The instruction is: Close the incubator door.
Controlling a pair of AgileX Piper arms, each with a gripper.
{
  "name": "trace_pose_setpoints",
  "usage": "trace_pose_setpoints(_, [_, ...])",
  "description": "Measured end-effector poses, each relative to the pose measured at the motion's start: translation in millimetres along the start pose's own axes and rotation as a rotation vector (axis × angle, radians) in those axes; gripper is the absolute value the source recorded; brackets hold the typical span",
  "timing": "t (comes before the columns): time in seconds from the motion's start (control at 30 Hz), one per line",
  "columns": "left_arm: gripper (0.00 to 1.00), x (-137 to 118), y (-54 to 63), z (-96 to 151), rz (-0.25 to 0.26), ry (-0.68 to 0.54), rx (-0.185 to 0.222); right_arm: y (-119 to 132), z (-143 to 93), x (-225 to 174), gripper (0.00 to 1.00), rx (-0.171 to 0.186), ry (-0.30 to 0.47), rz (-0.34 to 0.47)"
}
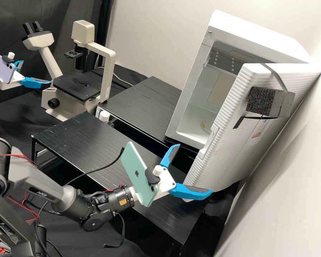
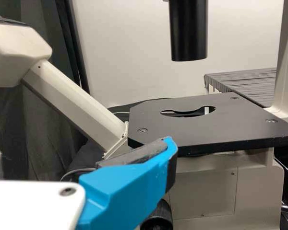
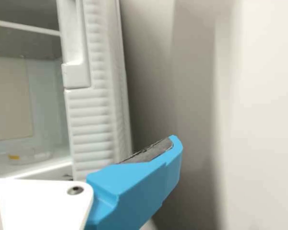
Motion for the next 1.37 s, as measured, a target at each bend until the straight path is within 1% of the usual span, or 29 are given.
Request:
trace_pose_setpoints(0.07, [1.00,0,0.0,0,0.000,0.000,0.000,-2,-2,1,1.00,0.014,0.006,0.000])
trace_pose_setpoints(0.13, [1.00,0,0.0,0,0.000,0.000,0.000,-6,-7,3,1.00,0.025,0.028,-0.017])
trace_pose_setpoints(0.2, [1.00,0,0.0,0,0.000,0.000,0.000,-15,-16,5,1.00,0.043,0.068,-0.058])
trace_pose_setpoints(0.27, [1.00,0,0.0,0,0.000,0.000,0.000,-21,-20,7,1.00,0.059,0.066,-0.077])
trace_pose_setpoints(0.37, [1.00,0,0.0,0,0.000,0.000,0.000,-29,-25,10,1.00,0.088,0.057,-0.084])
trace_pose_setpoints(0.43, [1.00,0,0.0,0,0.000,0.000,0.000,-34,-29,10,1.00,0.096,0.058,-0.091])
trace_pose_setpoints(0.5, [1.00,0,0.0,0,0.000,0.000,0.000,-36,-32,10,1.00,0.114,0.055,-0.086])
trace_pose_setpoints(0.63, [1.00,0,0.0,0,0.000,0.000,0.000,-40,-43,7,1.00,0.135,0.090,-0.115])
trace_pose_setpoints(0.7, [1.00,0,0.0,0,0.000,0.000,0.000,-45,-51,3,1.00,0.140,0.123,-0.153])
trace_pose_setpoints(0.77, [1.00,0,0.0,0,0.000,0.000,0.000,-50,-61,0,1.00,0.145,0.172,-0.204])
trace_pose_setpoints(0.83, [1.00,0,0.0,0,0.000,0.000,0.000,-56,-74,-5,1.00,0.132,0.254,-0.257])
trace_pose_setpoints(0.97, [1.00,0,0.0,0,0.000,0.000,0.000,-60,-90,-11,1.00,0.128,0.363,-0.295])
trace_pose_setpoints(1.0, [1.00,0,0.0,0,0.000,0.000,0.000,-60,-92,-11,1.00,0.132,0.376,-0.295])
trace_pose_setpoints(1.13, [1.00,0,0.0,0,0.000,0.000,0.000,-61,-95,-13,1.00,0.137,0.390,-0.305])
trace_pose_setpoints(1.17, [1.00,0,0.0,0,0.000,0.000,0.000,-62,-96,-14,1.00,0.145,0.391,-0.305])
trace_pose_setpoints(1.23, [1.00,0,0.0,0,0.000,0.000,0.000,-65,-95,-16,1.00,0.180,0.404,-0.291])
trace_pose_setpoints(1.3, [1.00,0,0.0,0,0.000,0.000,0.000,-67,-93,-18,1.00,0.200,0.420,-0.281])
trace_pose_setpoints(1.37, [1.00,0,0.0,0,0.000,0.000,0.000,-70,-90,-19,1.00,0.222,0.409,-0.293])
